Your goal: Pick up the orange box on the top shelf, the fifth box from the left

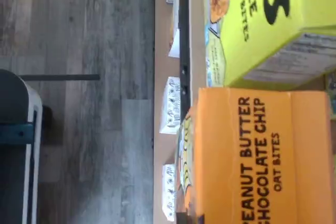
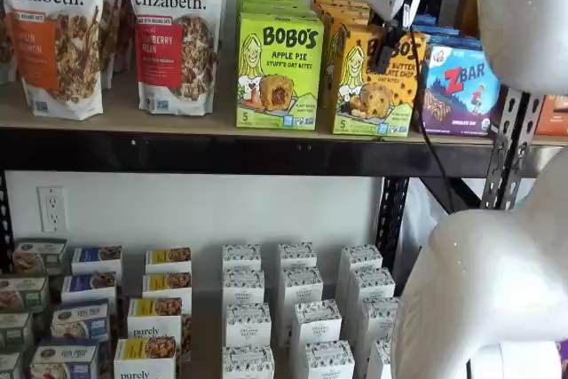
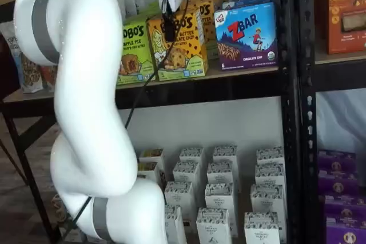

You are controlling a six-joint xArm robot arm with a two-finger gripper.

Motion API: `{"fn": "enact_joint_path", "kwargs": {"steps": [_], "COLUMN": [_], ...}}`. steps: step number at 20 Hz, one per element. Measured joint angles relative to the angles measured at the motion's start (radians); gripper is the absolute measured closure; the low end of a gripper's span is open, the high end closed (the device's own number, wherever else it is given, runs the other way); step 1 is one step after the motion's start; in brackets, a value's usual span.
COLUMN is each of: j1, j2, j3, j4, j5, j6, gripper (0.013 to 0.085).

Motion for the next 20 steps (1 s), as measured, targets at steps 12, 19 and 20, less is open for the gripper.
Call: {"fn": "enact_joint_path", "kwargs": {"steps": [12, 19, 20], "j1": [-0.005, -0.032, -0.036], "j2": [-0.126, -0.209, -0.222], "j3": [0.064, 0.105, 0.113], "j4": [0.013, 0.007, 0.003], "j5": [0.069, 0.116, 0.119], "j6": [0.012, -0.007, -0.012], "gripper": [0.065, 0.065, 0.065]}}
